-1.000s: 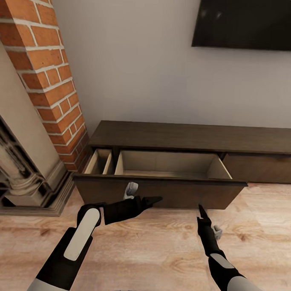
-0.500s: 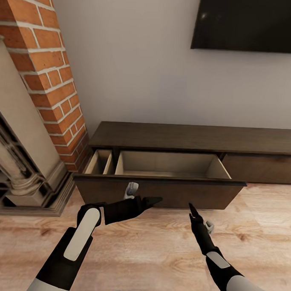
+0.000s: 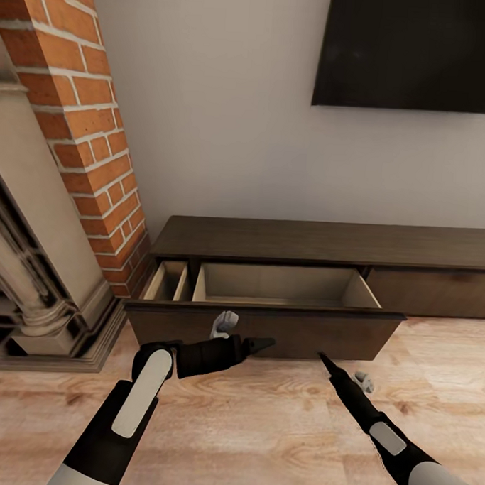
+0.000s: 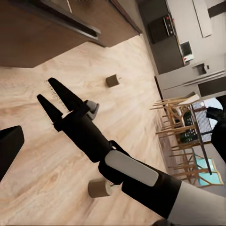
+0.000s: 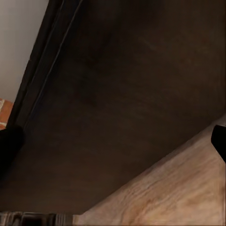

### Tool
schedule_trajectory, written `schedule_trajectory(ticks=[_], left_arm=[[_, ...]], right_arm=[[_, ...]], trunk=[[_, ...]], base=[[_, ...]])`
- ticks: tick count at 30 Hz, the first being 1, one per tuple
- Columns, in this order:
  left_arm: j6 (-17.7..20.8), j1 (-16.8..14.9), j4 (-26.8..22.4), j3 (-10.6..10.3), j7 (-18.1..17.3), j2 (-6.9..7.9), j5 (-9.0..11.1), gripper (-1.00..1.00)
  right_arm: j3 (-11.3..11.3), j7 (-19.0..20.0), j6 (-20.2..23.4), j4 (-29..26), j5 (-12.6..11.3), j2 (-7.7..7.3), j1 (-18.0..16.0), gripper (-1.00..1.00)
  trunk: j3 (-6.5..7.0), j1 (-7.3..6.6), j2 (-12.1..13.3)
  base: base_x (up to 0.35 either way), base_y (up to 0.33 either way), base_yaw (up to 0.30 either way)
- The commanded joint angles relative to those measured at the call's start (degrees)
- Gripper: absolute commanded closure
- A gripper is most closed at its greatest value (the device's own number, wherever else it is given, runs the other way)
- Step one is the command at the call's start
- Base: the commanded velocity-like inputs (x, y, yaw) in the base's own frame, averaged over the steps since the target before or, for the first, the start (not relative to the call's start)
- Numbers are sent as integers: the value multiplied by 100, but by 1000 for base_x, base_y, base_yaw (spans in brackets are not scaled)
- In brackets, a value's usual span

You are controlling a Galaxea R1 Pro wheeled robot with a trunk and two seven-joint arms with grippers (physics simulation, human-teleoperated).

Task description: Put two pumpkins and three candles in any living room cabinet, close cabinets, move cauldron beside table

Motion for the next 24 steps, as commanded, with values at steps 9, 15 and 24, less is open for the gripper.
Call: schedule_trajectory(ticks=[9, 15, 24], left_arm=[[123, -3, 299, 4, -53, 2, -658, -100], [146, -3, 440, -81, -53, 1, -790, -100], [129, -3, 657, -903, -16, 7, -829, -100]], right_arm=[[70, -22, -42, 48, 3, -112, 5, -100], [78, -484, -55, 51, 316, -158, 8, -100], [56, -653, -29, 1, 1214, -156, 7, -100]], trunk=[[195, -24, 11], [328, -40, 19], [528, -63, 31]], base=[[0, 0, 0], [0, 0, 0], [0, 0, 0]])
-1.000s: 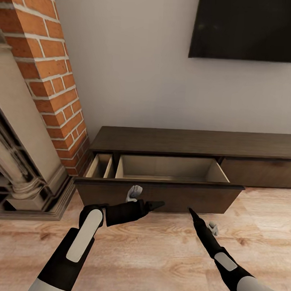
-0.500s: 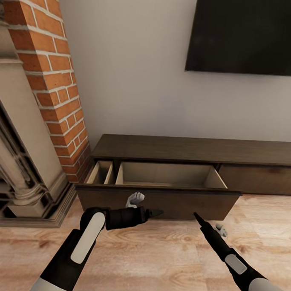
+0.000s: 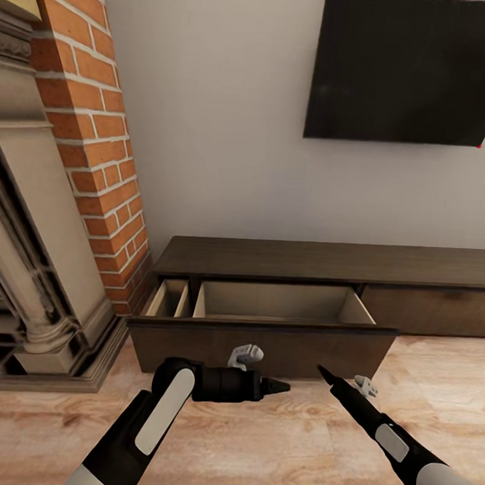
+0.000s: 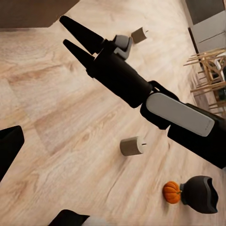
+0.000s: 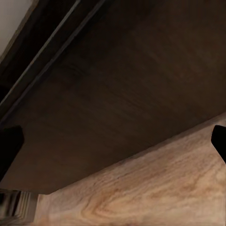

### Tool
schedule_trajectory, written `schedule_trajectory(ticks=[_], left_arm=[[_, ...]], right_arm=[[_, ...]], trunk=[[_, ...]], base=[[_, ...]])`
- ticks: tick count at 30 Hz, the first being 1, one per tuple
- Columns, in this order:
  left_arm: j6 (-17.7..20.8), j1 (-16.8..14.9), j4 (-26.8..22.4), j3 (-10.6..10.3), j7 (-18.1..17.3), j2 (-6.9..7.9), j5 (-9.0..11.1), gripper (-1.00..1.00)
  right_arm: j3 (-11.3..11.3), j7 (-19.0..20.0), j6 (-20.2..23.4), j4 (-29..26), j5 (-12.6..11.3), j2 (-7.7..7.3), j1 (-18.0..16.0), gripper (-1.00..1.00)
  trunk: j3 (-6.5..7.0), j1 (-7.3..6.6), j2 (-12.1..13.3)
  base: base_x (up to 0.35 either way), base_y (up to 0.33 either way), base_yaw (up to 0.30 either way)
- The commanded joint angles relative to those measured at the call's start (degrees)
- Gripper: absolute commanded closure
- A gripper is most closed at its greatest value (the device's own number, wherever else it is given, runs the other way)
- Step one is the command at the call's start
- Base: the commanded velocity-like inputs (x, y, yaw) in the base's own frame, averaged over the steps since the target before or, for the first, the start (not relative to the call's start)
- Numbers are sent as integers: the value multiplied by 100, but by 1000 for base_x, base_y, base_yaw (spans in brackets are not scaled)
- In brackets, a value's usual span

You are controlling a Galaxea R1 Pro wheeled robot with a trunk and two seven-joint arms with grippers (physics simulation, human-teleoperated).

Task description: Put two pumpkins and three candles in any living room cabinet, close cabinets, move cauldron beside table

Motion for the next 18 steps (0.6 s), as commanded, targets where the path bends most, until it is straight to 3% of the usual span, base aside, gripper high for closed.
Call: schedule_trajectory(ticks=[1, 8, 18], left_arm=[[17, -3, 5, -19, -47, -1, -55, -100], [23, -3, 75, -50, -44, 4, -110, -100], [22, 4, 315, -54, -46, -1, -437, -100]], right_arm=[[51, -4, -27, 2, -11, -3, -5, -100], [70, -108, -30, 6, 71, 0, -5, -100], [65, -399, -39, 34, 815, 3, -5, -100]], trunk=[[18, -3, 0], [173, -22, 9], [394, -47, 22]], base=[[0, 0, 0], [0, 0, 0], [0, 0, 0]])
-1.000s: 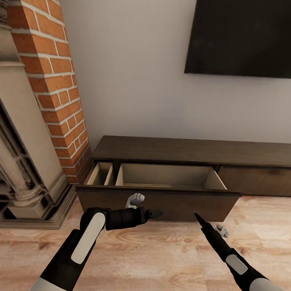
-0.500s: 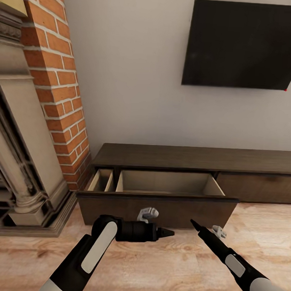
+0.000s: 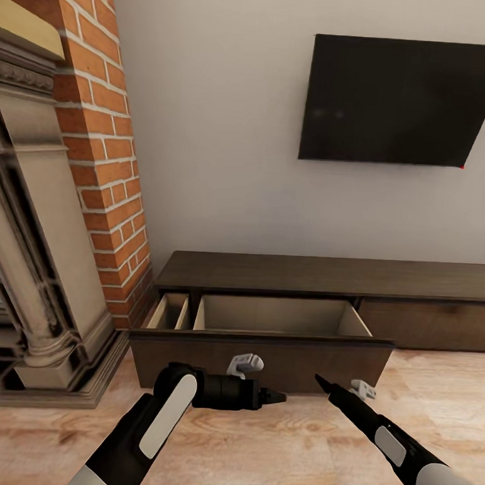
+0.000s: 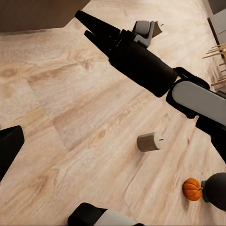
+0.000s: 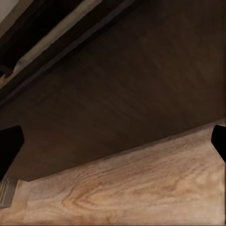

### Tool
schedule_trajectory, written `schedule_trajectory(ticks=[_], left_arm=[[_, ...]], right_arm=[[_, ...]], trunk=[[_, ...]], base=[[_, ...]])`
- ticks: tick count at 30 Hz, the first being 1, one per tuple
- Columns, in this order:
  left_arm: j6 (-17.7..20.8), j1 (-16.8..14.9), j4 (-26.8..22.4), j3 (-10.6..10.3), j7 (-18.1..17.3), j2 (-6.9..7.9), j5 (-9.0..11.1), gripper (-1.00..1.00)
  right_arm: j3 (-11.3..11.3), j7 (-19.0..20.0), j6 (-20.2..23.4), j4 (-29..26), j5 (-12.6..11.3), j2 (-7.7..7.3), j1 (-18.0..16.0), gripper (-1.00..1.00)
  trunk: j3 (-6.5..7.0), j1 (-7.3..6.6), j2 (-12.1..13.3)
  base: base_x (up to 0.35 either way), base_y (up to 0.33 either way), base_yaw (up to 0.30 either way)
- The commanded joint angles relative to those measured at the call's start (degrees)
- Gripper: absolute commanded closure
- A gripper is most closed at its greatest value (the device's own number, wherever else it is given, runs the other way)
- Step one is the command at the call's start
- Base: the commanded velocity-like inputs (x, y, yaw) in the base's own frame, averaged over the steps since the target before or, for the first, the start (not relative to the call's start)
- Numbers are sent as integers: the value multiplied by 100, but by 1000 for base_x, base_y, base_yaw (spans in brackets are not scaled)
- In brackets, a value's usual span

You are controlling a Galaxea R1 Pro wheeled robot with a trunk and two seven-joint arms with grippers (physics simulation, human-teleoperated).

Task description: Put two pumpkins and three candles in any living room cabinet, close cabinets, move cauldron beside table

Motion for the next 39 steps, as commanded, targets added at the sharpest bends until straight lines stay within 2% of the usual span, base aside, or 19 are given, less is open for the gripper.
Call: schedule_trajectory(ticks=[1, 9, 11, 14, 17, 21, 25, 27, 30, 32, 34, 36, 39], left_arm=[[16, -3, 22, 5, -52, -2, -64, -100], [9, -1, 253, -1, -43, -2, -113, -100], [1, -1, 379, -2, -37, -2, -119, -100], [-7, -1, 478, -3, -34, -2, -147, -100], [-14, -1, 706, -8, -27, -2, -325, -100], [-22, -1, 1047, -11, -19, -9, -568, -100], [-28, -1, 1349, -32, -13, -13, -636, -100], [-48, -1, 1517, -65, -9, -14, -650, -100], [-97, 2, 1636, -86, -6, -15, -658, -100], [-135, 5, 1694, -93, -5, -17, -661, -100], [-172, 7, 1894, -105, -5, -23, -664, -100], [-207, 8, 2114, -133, -4, -27, -664, -100], [-345, 8, 2254, -140, -6, -28, -664, -100]], right_arm=[[48, -1, -30, 12, -19, -5, -3, -100], [50, -95, -8, 171, 73, -17, 6, -100], [49, -140, -7, 230, 75, -63, 9, -100], [50, -248, -6, 296, 76, -97, 11, -100], [55, -607, -6, 553, 76, -124, 13, -100], [57, -776, -18, 751, 76, -130, 13, -100], [54, -825, -6, 793, 77, -165, 20, -100], [73, -865, 41, 803, 107, -209, 21, -100], [198, -990, 110, 810, 278, -236, 22, -100], [348, -1072, 130, 812, 509, -245, 22, -100], [519, -1151, 144, 816, 904, -260, 27, -100], [558, -1182, 147, 815, 1001, -263, 30, -100], [569, -1188, 143, 814, 1017, -264, 30, -100]], trunk=[[17, -4, -1], [195, -24, 10], [239, -29, 13], [293, -95, 133], [347, -161, 253], [418, -249, 414], [490, -337, 574], [490, -337, 574], [490, -337, 574], [490, -337, 574], [508, -359, 614], [544, -403, 695], [598, -469, 815]], base=[[0, 0, 0], [0, 0, 0], [0, 0, 0], [0, 0, 0], [0, 0, 0], [0, 0, 0], [0, 0, 0], [0, 0, 0], [0, 0, 0], [0, 0, 0], [0, 0, 0], [0, 0, 0], [0, 0, 0]])
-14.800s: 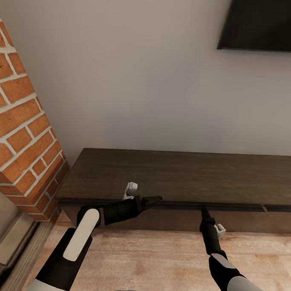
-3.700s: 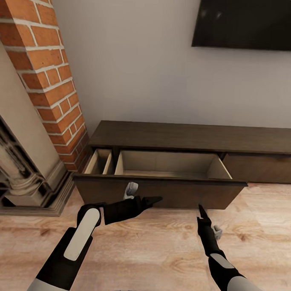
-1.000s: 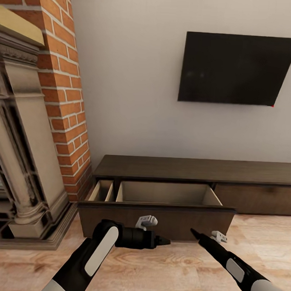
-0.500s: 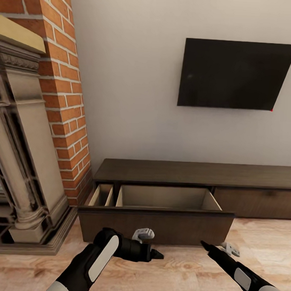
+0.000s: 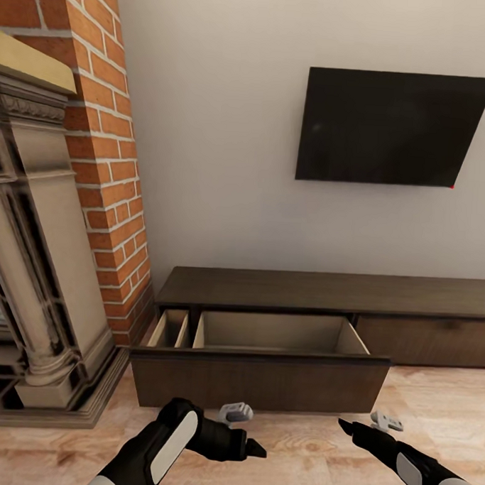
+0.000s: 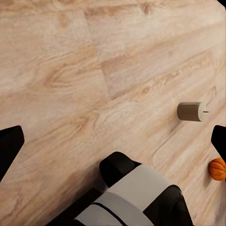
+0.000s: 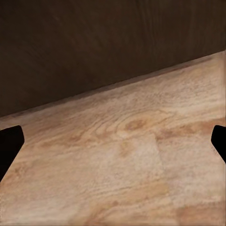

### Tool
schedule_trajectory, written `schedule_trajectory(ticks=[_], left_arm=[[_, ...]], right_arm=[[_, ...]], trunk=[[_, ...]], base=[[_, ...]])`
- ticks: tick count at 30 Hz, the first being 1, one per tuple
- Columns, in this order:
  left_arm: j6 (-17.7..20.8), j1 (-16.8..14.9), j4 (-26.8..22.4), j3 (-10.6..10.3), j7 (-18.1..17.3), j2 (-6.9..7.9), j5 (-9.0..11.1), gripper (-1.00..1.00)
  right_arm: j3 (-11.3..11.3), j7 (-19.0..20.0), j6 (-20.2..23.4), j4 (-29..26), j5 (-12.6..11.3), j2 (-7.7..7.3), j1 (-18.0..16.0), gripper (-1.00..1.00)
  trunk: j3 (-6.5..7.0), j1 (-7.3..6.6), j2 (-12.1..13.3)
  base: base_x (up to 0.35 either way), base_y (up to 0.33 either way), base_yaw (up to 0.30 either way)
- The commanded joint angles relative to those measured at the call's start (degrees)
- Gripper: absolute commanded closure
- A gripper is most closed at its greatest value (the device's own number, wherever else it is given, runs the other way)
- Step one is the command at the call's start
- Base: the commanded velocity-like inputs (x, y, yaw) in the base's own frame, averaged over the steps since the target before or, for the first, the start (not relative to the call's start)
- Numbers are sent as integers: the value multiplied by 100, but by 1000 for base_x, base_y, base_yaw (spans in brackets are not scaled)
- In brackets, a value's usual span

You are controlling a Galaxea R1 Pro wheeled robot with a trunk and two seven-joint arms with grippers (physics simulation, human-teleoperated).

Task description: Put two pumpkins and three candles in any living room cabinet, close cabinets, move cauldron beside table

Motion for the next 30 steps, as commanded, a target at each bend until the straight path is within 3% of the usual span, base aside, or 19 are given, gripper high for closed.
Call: schedule_trajectory(ticks=[1, 7, 20, 25, 30], left_arm=[[-82, -3, 75, 1, -44, -1, -43, -100], [-294, -3, 313, -20, -45, -1, -43, -100], [-369, -3, 421, -38, -32, -10, -118, -100], [-817, -3, 746, -38, -40, -10, -125, -100], [-963, -3, 870, -37, -47, -9, -125, -100]], right_arm=[[52, 16, -17, 8, -44, -2, -4, -100], [55, 8, -27, 12, -38, -2, -3, -100], [64, 6, -41, 118, -34, 4, 5, -100], [66, 5, -41, 119, -28, 6, 6, -100], [66, 4, -41, 119, -28, 6, 6, -100]], trunk=[[13, -24, 39], [120, -156, 280], [354, -441, 801], [354, -441, 801], [354, -441, 801]], base=[[0, 0, 0], [0, 0, 0], [0, 0, 0], [0, 0, 0], [0, 0, -8]])
